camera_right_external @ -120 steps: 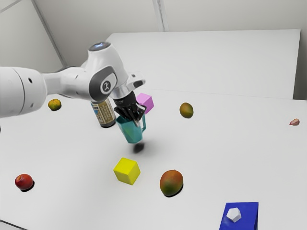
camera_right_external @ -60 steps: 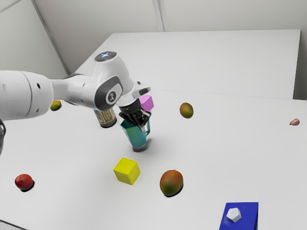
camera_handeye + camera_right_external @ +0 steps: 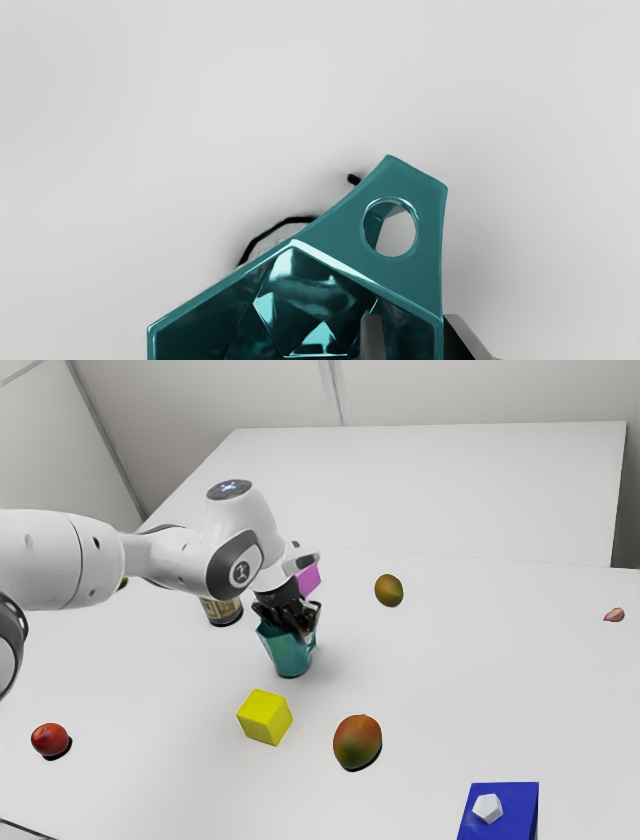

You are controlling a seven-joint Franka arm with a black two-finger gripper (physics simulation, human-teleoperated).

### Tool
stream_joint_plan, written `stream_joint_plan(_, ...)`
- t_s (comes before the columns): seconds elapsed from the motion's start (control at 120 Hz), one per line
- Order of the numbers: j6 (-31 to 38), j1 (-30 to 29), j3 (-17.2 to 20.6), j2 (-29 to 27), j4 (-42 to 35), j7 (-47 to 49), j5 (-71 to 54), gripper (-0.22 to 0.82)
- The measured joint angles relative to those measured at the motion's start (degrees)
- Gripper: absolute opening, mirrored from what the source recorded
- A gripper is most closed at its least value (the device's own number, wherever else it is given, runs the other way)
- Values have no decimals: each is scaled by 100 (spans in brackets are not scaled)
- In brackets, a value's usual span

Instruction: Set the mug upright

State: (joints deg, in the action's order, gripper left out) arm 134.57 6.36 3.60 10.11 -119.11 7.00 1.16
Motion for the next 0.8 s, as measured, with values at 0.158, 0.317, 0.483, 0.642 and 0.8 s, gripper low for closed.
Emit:
stream_joint_plan(0.158,-30,14,0,-144,0,-11,5,35)
stream_joint_plan(0.317,-106,27,-6,-392,3,-23,7,49)
stream_joint_plan(0.483,-325,140,-36,-665,100,-25,9,55)
stream_joint_plan(0.642,-835,153,-51,-715,556,-47,-191,58)
stream_joint_plan(0.8,-1447,123,-53,-871,883,-75,-374,59)
